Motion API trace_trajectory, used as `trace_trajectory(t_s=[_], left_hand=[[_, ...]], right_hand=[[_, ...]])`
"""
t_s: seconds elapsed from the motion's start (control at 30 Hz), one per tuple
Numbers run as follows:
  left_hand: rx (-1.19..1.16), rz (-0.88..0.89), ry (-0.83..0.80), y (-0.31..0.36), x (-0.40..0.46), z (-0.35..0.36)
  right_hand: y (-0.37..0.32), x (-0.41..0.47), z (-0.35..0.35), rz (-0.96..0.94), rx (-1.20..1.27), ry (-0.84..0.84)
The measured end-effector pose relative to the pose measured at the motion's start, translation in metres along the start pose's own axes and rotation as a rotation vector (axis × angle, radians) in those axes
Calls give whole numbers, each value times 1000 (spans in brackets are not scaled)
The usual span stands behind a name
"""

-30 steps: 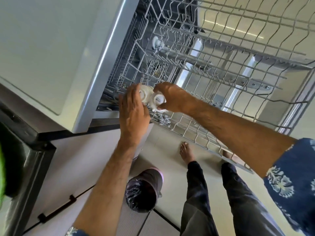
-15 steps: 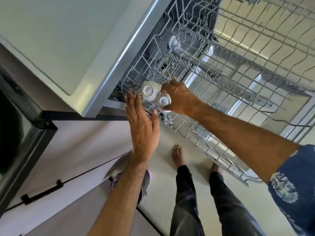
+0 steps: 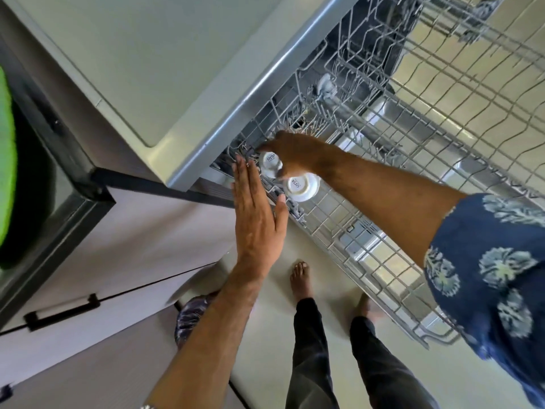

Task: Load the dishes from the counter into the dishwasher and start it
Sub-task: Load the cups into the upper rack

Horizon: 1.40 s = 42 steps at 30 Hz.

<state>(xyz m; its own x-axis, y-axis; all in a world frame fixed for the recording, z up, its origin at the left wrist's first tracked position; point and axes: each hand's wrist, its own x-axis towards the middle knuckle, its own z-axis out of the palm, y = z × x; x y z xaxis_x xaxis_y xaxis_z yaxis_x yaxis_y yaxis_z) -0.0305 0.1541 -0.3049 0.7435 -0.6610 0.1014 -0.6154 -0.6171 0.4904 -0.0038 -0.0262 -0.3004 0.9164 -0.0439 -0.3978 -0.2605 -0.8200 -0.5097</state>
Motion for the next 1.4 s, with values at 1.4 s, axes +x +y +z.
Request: trace_trajectory(t_s=[1.4], left_hand=[[221, 3, -208, 3, -15, -30]], right_hand=[[3, -80, -4, 33, -72, 99]])
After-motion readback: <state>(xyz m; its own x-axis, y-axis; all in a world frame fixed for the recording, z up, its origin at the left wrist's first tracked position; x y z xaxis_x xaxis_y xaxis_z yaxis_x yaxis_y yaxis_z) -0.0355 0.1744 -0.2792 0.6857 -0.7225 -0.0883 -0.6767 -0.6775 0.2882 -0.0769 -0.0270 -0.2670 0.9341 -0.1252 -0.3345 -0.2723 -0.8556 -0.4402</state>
